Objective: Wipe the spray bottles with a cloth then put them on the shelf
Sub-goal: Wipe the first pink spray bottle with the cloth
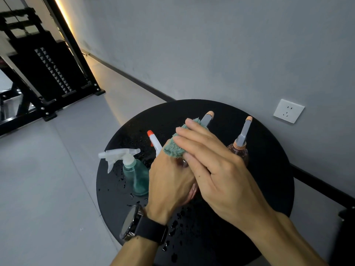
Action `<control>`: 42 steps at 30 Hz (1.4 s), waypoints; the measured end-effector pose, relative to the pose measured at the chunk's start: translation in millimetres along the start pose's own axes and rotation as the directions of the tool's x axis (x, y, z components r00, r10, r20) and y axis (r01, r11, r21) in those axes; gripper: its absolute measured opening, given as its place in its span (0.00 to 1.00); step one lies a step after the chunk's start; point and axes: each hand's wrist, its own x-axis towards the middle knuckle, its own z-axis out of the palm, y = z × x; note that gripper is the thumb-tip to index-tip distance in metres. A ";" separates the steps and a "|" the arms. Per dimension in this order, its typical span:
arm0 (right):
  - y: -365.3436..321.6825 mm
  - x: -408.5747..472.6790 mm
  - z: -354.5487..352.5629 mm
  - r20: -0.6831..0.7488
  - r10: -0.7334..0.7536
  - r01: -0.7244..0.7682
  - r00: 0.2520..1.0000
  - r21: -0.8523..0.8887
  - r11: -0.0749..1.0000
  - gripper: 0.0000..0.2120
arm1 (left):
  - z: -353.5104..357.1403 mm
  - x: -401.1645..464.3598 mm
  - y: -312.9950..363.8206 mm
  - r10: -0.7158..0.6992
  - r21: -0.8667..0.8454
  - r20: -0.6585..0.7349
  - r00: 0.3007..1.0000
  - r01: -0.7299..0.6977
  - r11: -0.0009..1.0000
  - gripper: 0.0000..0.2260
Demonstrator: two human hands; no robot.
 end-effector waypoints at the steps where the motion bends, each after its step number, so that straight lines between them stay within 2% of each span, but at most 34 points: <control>1: 0.7 0.0 -0.5 0.002 0.002 -0.002 1.000 0.004 1.000 0.15 | 0.7 0.3 1.9 -0.033 0.005 -0.005 0.999 0.033 0.999 0.28; 2: 1.1 0.2 -1.0 0.001 0.006 -0.006 1.000 0.005 1.000 0.15 | 3.4 -0.2 -2.7 -0.043 0.003 -0.027 0.999 0.043 0.999 0.23; 3: 1.6 0.2 -1.5 -0.003 0.013 -0.013 1.000 0.005 1.000 0.15 | 4.3 0.0 -6.1 -0.029 0.007 -0.084 0.996 0.029 1.000 0.13; 4: 1.9 0.3 -1.8 -0.009 0.025 -0.025 1.000 0.007 1.000 0.15 | 3.4 1.9 -5.2 -0.015 0.018 -0.124 0.992 0.017 1.000 0.08; 6: 3.1 0.8 -3.4 -0.024 0.063 -0.063 0.998 0.031 0.998 0.15 | 5.1 2.0 -8.3 0.008 0.053 -0.173 0.985 0.001 0.999 0.09; 8: 6.9 1.9 -6.8 -0.054 0.114 -0.111 0.992 0.051 0.992 0.16 | 4.8 1.0 -10.5 0.027 0.082 -0.158 0.987 -0.014 0.997 0.07; 12: 19.3 4.6 -15.6 -0.131 0.207 -0.204 0.969 0.039 0.978 0.15 | 6.1 -0.6 -13.9 0.058 0.107 -0.157 0.986 -0.042 0.993 0.13; 17: 25.7 4.0 -17.9 -0.217 0.270 -0.271 0.938 0.026 0.962 0.14 | 6.7 -2.9 -10.4 0.051 0.103 -0.126 0.991 -0.038 0.994 0.13; 21: 14.1 2.4 -9.1 -0.172 0.202 -0.201 0.964 0.025 0.979 0.16 | 9.6 -2.6 -5.3 -0.026 -0.013 -0.103 0.994 0.025 1.000 0.08; 25: 2.6 -1.3 4.8 -0.097 0.088 -0.086 0.991 0.021 0.996 0.16 | 6.7 -3.6 3.0 -0.051 -0.100 -0.116 0.992 0.039 0.994 0.13; 28: 2.2 -2.2 6.9 -0.069 0.061 -0.059 0.996 0.029 0.998 0.16 | 6.8 -4.5 4.2 -0.036 -0.108 -0.104 0.994 0.024 0.994 0.18; 30: 4.0 -1.9 5.9 -0.068 0.050 -0.049 0.996 0.018 0.999 0.17 | 7.3 -4.3 4.4 -0.040 -0.115 -0.101 0.994 0.028 0.993 0.18; 38: 23.8 0.8 -6.5 -0.230 0.152 -0.158 0.961 -0.011 0.987 0.16 | 8.3 -6.1 3.9 -0.019 -0.224 -0.024 1.000 0.013 0.974 0.09; 42: 28.3 0.2 -9.1 -0.286 0.173 -0.181 0.942 -0.001 0.984 0.16 | 9.1 -7.1 4.1 -0.090 -0.353 0.024 0.996 0.093 0.931 0.12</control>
